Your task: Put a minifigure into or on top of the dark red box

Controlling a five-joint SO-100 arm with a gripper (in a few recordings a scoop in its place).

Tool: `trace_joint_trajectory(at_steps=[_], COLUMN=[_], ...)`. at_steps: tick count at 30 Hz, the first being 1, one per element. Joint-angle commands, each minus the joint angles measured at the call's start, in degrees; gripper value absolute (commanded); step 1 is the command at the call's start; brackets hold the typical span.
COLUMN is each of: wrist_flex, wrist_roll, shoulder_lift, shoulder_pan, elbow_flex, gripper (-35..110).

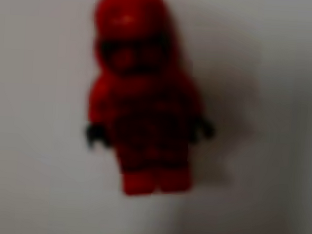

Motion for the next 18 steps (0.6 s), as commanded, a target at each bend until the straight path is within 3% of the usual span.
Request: trace_joint_trajectory(at_steps=[1,8,18], wrist_flex=[-2.0,-1.1,-2.1], wrist_roll=[-1.3,-6.1,-6.0], shoulder_lift=[6.0,6.2,0.9], shoulder_pan=[3.0,8.3,4.6], elbow_flex=[4.5,6.9,6.7], gripper=[29,29,29])
